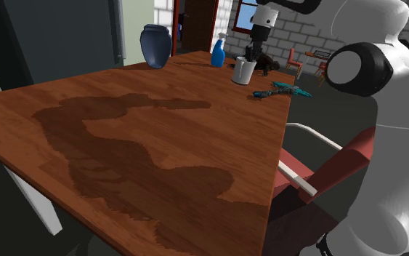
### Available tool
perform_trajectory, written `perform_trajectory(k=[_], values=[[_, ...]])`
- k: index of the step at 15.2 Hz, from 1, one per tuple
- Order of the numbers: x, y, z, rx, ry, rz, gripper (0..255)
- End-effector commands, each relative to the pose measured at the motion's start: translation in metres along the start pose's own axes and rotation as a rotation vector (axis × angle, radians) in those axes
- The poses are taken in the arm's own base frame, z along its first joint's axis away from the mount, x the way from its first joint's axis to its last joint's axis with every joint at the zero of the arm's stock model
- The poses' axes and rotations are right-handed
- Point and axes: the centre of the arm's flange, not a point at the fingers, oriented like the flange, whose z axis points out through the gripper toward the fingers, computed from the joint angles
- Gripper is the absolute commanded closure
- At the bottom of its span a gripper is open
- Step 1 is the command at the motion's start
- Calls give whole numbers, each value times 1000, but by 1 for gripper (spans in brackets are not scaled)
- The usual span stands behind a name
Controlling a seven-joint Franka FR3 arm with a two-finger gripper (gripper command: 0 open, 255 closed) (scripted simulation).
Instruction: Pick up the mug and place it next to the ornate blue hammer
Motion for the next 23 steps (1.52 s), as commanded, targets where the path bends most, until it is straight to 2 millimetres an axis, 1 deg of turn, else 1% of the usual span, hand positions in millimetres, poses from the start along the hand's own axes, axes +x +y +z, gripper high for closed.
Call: perform_trajectory(k=[1, 19, 23], values=[[-4, 23, 2, 0, 1, -1, 255], [-5, 30, 98, 0, 1, -1, 255], [-5, 30, 98, 0, 1, -1, 255]])
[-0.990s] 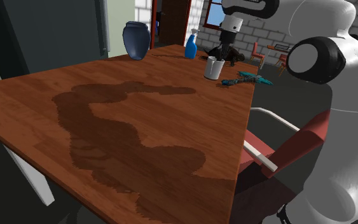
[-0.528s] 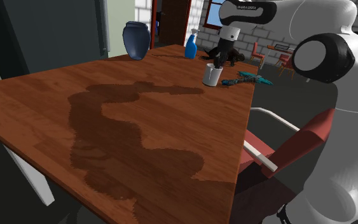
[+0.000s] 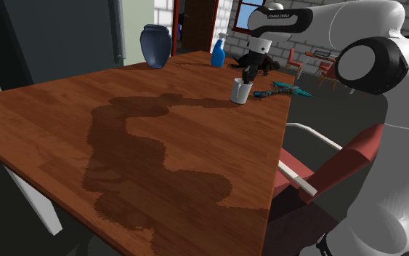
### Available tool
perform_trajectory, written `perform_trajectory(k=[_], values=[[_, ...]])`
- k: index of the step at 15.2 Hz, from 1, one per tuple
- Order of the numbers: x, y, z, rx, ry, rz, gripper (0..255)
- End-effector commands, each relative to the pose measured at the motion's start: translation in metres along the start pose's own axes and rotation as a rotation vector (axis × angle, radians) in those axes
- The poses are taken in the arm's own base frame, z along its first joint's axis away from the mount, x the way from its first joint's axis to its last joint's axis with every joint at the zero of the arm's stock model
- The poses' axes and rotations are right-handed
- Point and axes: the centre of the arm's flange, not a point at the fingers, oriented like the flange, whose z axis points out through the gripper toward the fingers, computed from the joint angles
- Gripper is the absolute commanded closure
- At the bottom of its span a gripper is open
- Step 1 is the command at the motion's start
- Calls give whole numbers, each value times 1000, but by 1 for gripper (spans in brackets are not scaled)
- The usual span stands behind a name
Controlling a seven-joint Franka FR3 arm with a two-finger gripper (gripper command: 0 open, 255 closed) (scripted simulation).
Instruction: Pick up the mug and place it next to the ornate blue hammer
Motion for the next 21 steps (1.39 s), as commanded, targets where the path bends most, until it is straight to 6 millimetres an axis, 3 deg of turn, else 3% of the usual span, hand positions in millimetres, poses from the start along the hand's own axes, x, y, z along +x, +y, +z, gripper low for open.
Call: perform_trajectory(k=[1, 4, 5, 10, 14, 21], values=[[0, 0, 0, 0, 1, 0, 255], [0, 0, 0, 0, 1, 0, 255], [0, 0, 0, 0, 1, 0, 0], [0, 0, 0, 0, 1, 0, 0], [0, 0, -50, 0, 1, 0, 0], [0, 0, -50, 0, 1, 0, 0]])
